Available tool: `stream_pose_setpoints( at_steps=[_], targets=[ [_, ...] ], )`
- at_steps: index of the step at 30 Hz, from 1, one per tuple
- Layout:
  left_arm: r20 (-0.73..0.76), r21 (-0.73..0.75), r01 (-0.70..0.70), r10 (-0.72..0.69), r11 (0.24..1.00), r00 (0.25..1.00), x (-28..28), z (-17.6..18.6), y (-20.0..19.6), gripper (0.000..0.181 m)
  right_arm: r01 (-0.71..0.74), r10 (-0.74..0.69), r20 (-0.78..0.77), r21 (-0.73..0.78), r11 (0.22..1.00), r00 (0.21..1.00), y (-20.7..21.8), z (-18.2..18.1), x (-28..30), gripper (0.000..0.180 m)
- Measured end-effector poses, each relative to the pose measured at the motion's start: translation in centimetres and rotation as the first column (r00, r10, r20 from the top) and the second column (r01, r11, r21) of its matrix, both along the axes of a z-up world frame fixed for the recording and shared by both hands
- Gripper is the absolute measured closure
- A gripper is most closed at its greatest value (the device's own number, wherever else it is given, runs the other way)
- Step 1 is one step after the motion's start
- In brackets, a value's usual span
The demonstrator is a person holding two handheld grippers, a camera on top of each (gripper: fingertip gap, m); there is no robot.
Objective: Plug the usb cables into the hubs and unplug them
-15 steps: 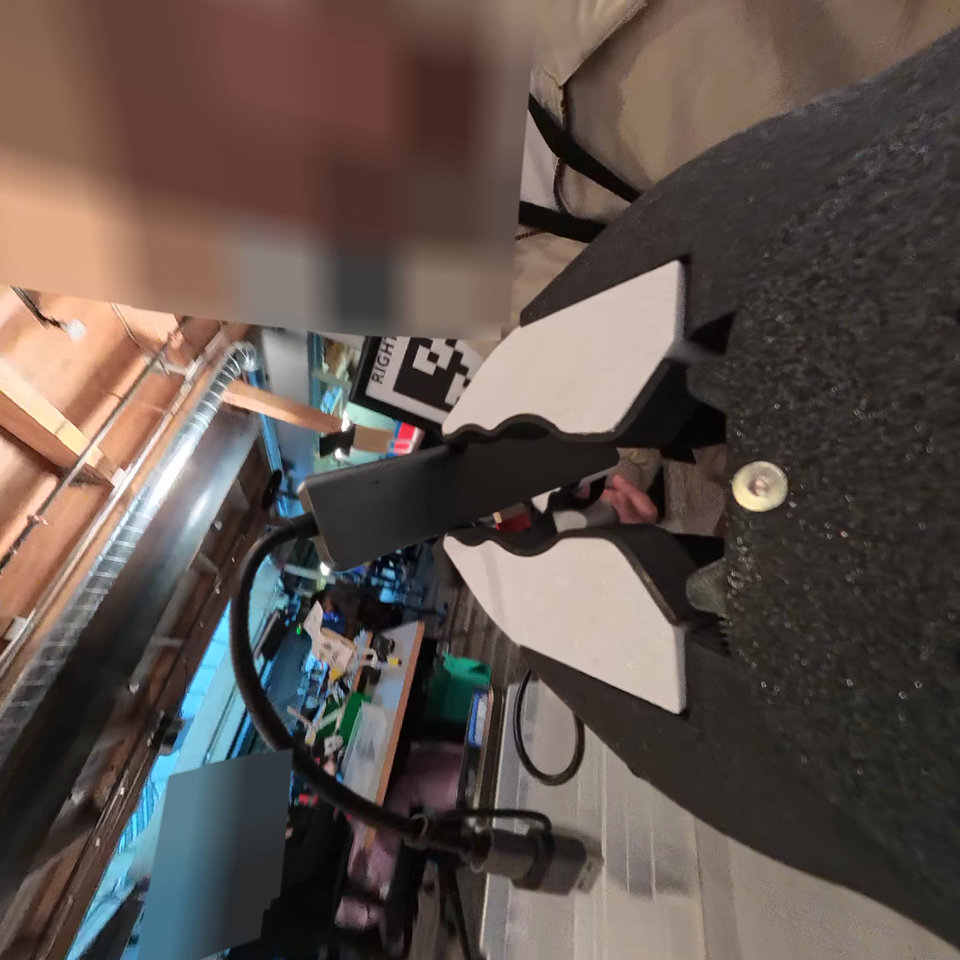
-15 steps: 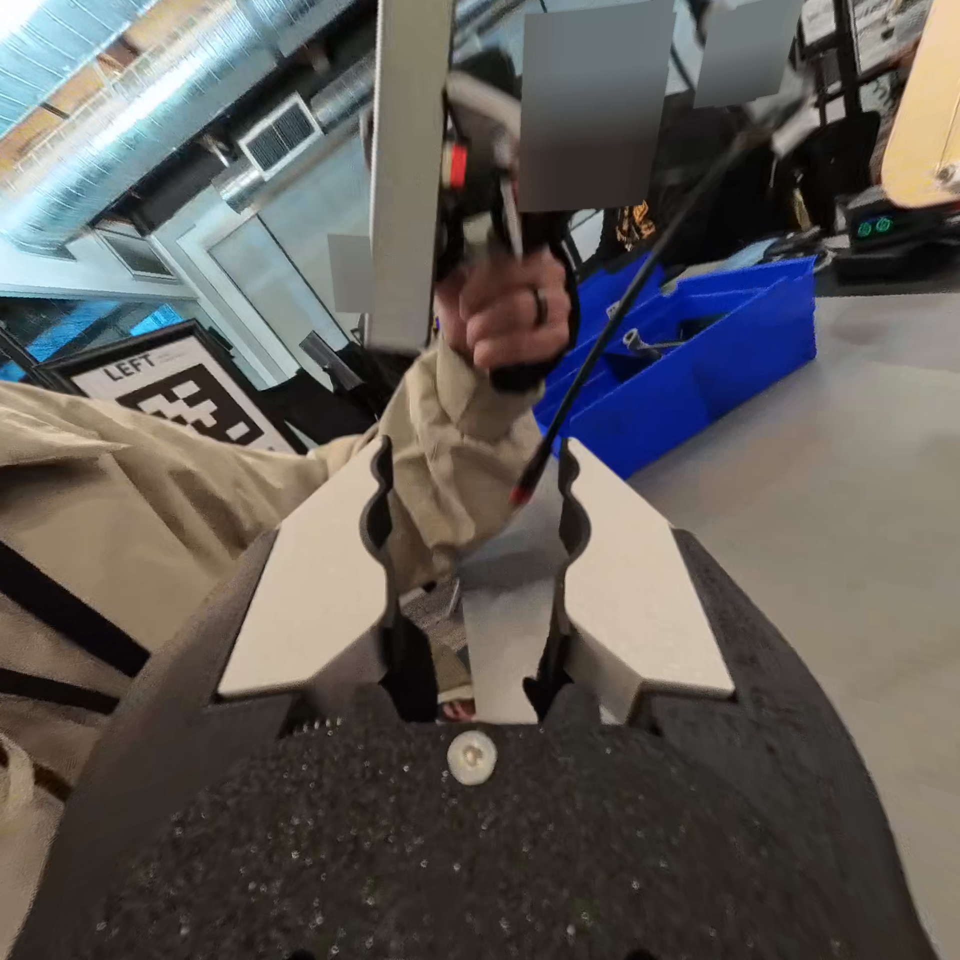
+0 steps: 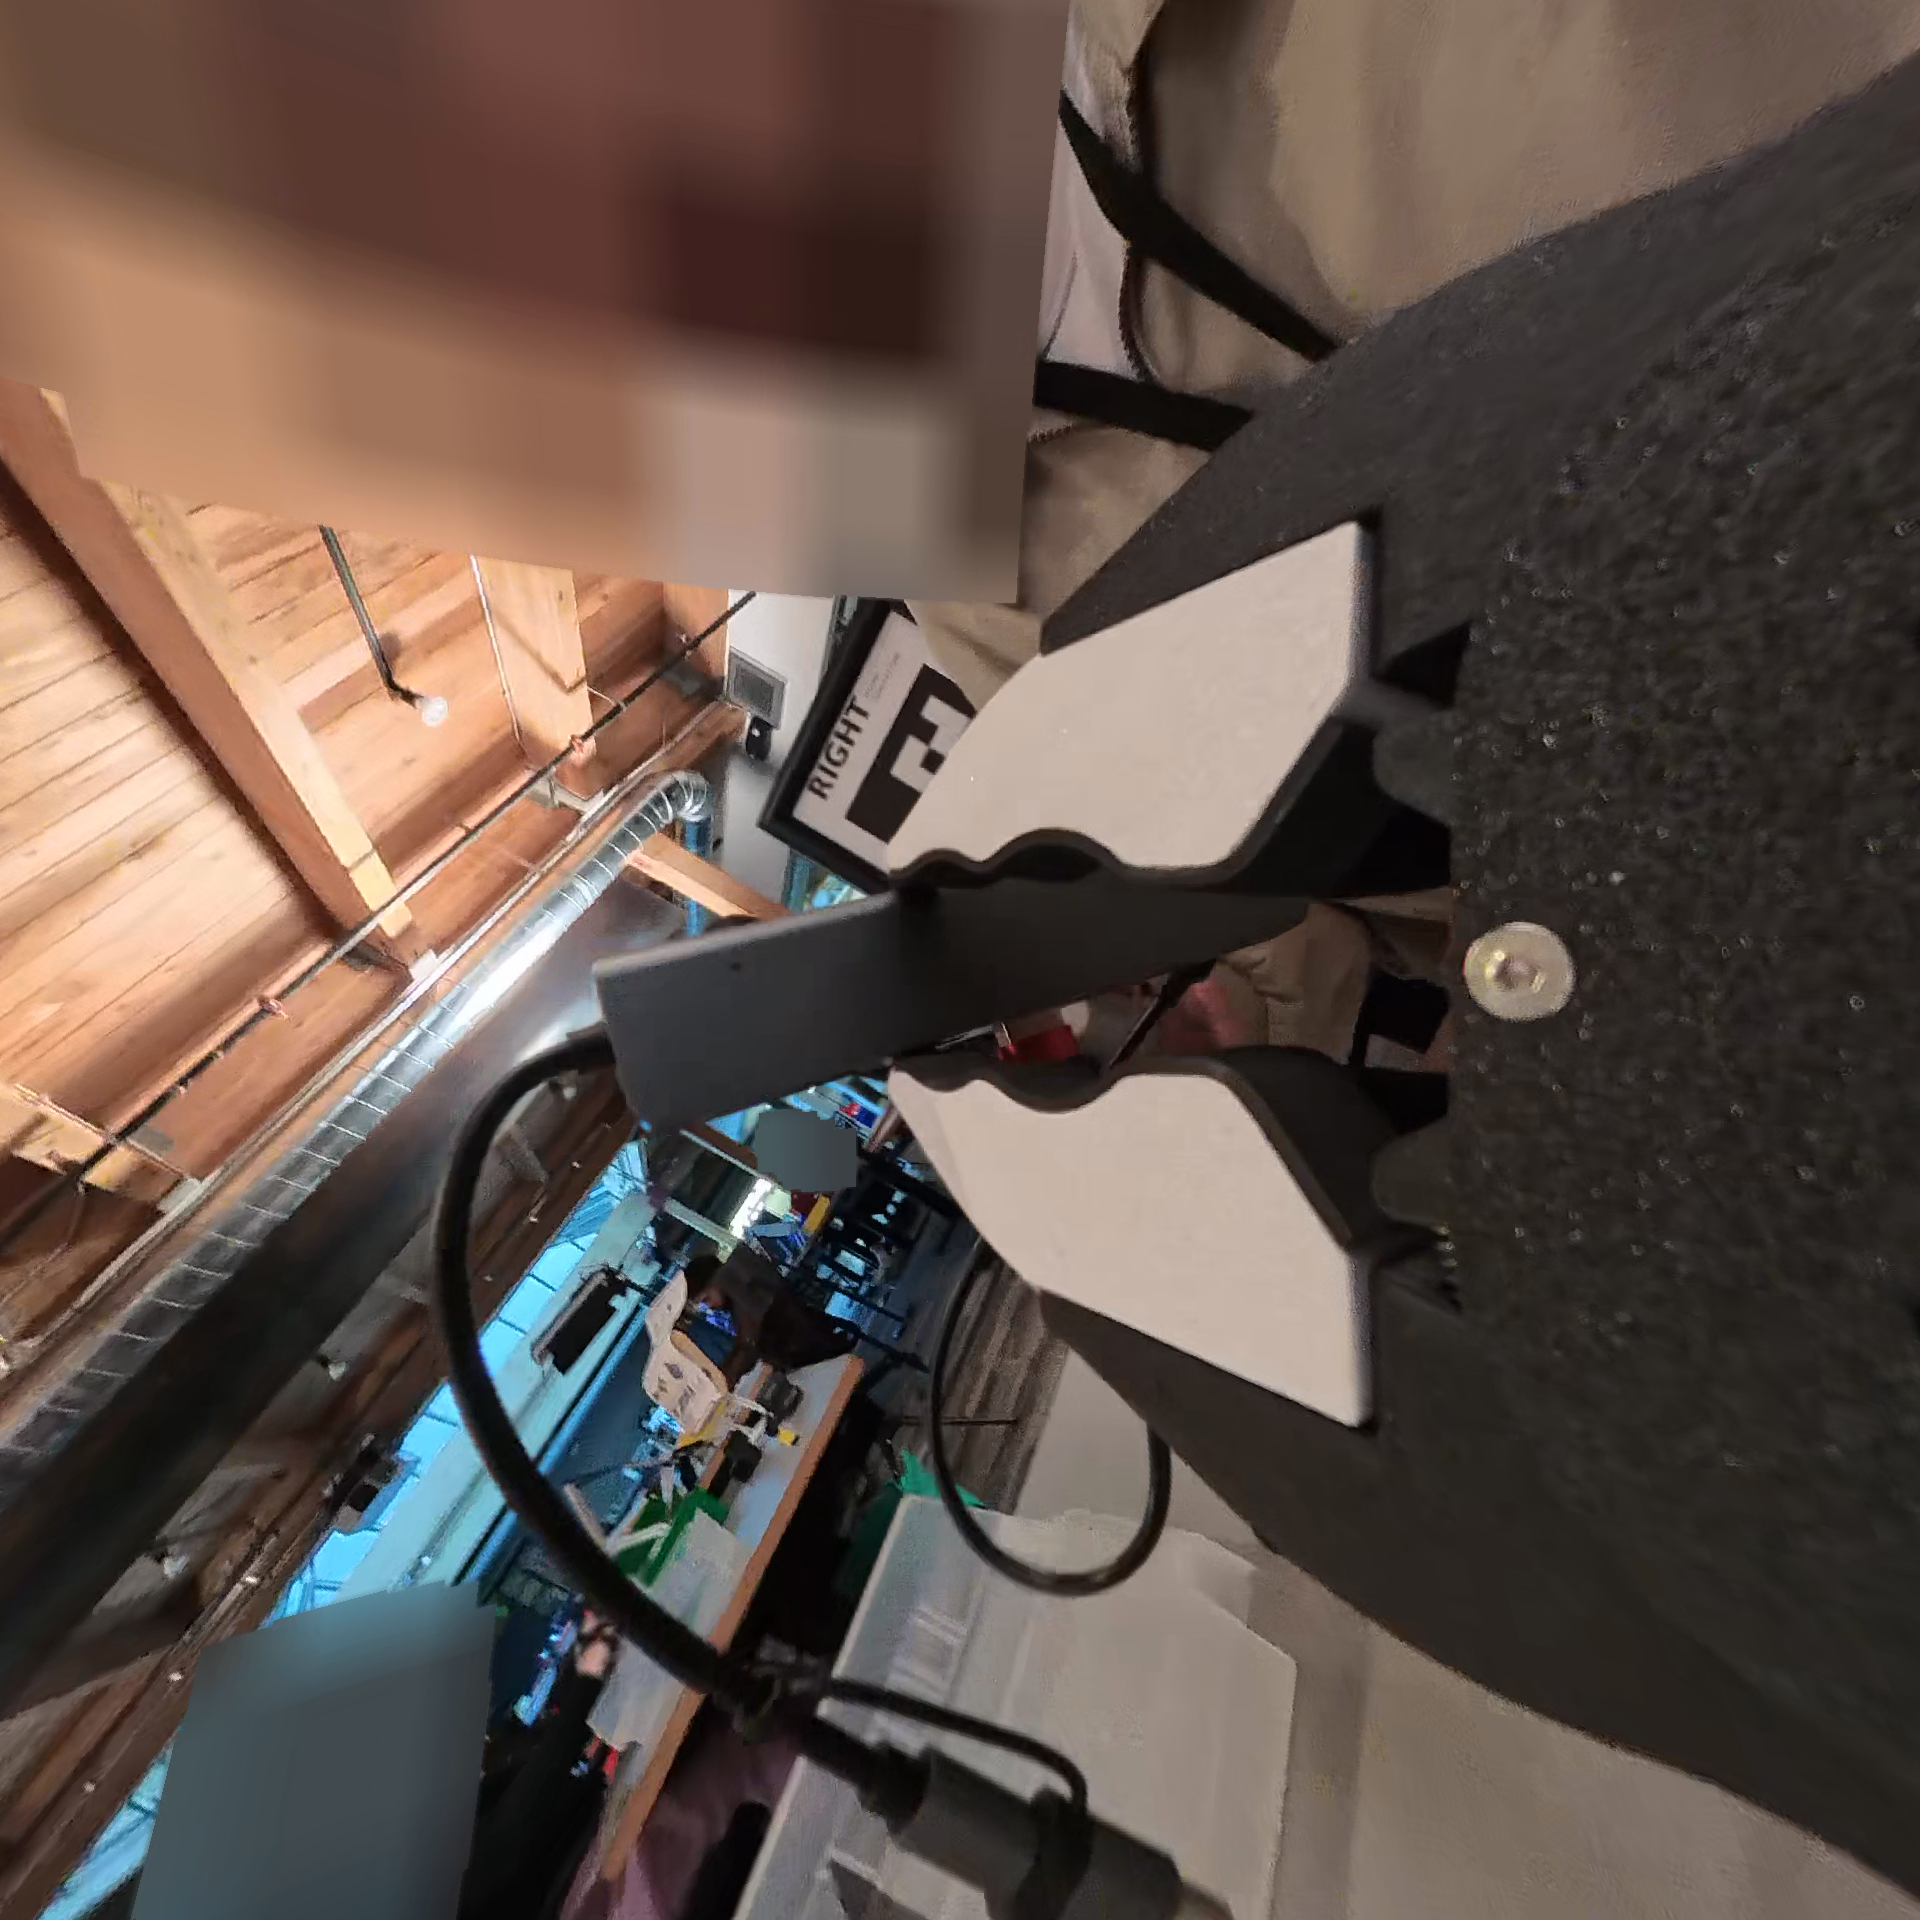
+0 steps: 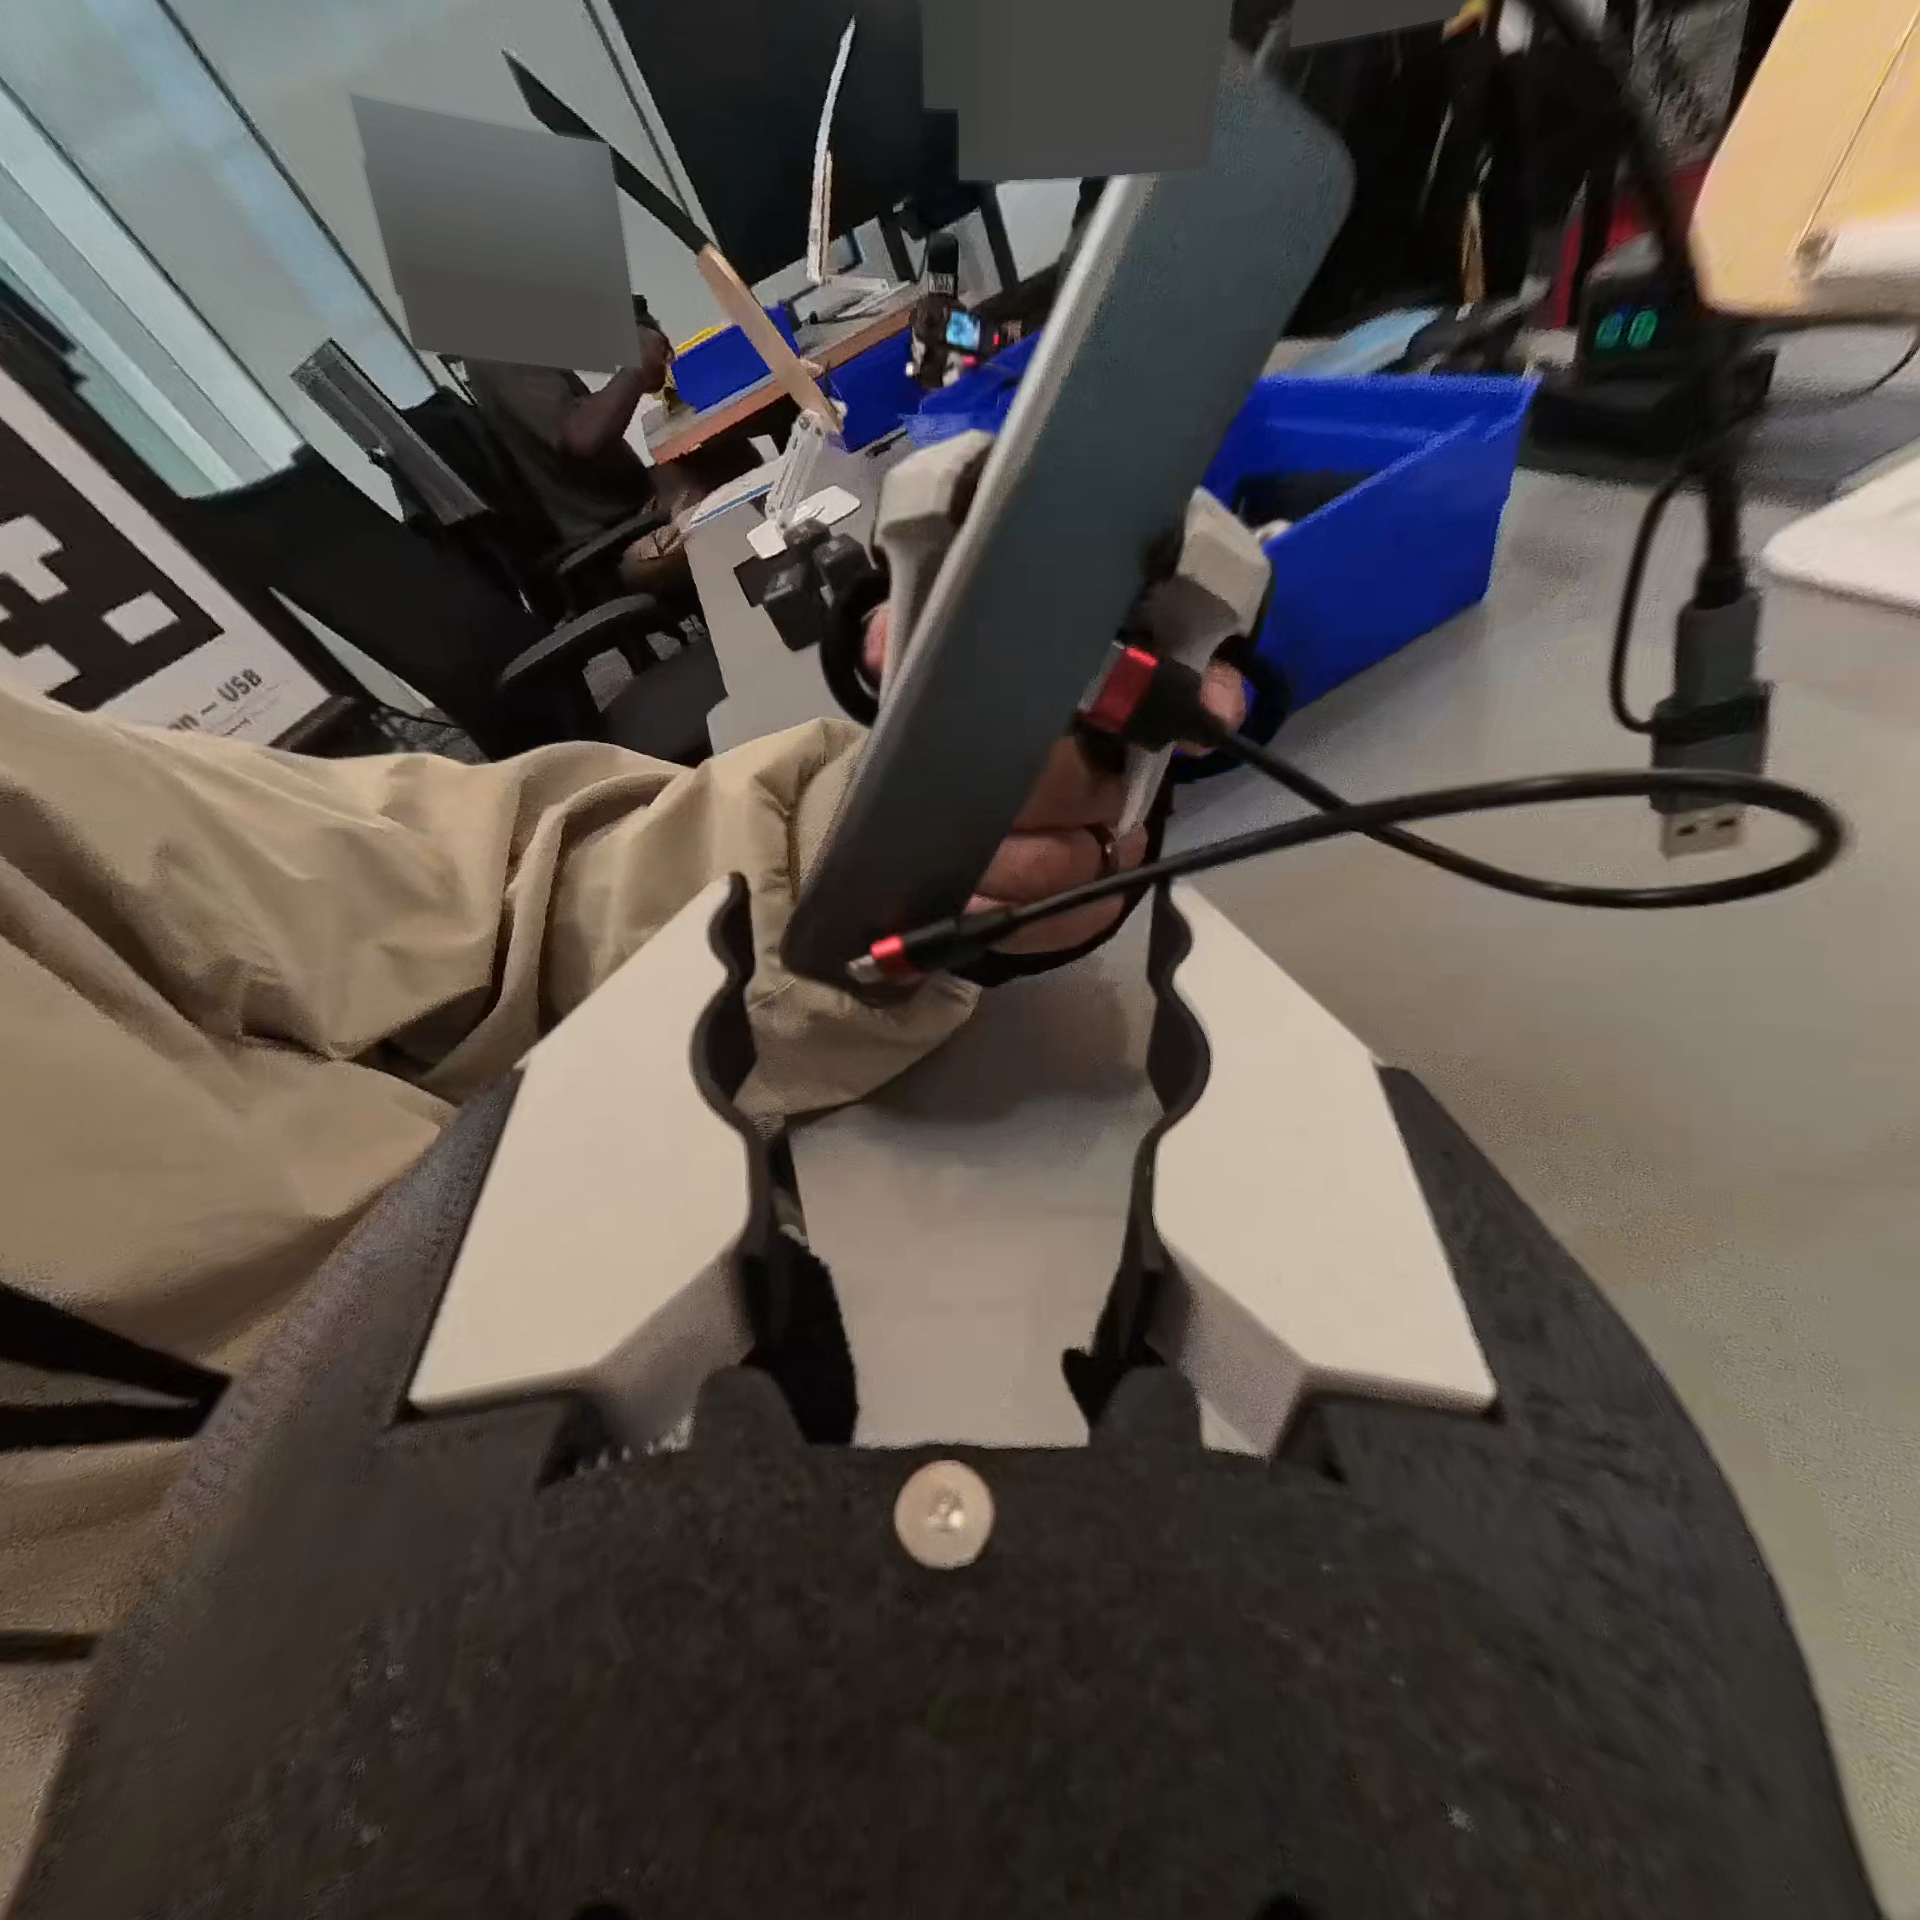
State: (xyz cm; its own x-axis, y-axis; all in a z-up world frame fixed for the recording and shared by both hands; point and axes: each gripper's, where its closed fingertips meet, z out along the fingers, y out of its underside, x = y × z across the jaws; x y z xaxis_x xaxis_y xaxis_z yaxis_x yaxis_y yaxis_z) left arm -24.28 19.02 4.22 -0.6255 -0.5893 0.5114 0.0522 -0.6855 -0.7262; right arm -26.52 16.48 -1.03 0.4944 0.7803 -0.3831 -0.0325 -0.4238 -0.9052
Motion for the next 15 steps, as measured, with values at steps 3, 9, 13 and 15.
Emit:
stream_pose_setpoints(
  at_steps=[3, 9, 13, 15],
  targets=[
    [-0.028, -0.005, 0.002, -0.002, 1.000, 1.000, 0.7, -1.0, -0.3, 0.151, -0.001, -0.003, -0.074, -0.063, 0.998, 0.997, 0.6, -1.1, -0.4, 0.111],
    [-0.097, -0.020, -0.046, 0.044, 0.999, 0.994, 1.8, -2.7, 0.3, 0.151, -0.058, 0.035, -0.163, -0.143, 0.988, 0.986, 1.0, -1.9, -0.3, 0.145],
    [-0.221, -0.002, -0.142, 0.138, 0.990, 0.965, 2.2, -4.7, 1.5, 0.146, 0.185, -0.182, 0.181, -0.001, 0.983, 0.966, 3.4, -5.2, 1.8, 0.148],
    [-0.301, 0.085, -0.232, 0.247, 0.969, 0.921, 2.3, -6.3, 2.2, 0.135, 0.296, -0.317, 0.331, 0.113, 0.948, 0.889, 4.6, -6.5, 3.4, 0.148]
  ],
)
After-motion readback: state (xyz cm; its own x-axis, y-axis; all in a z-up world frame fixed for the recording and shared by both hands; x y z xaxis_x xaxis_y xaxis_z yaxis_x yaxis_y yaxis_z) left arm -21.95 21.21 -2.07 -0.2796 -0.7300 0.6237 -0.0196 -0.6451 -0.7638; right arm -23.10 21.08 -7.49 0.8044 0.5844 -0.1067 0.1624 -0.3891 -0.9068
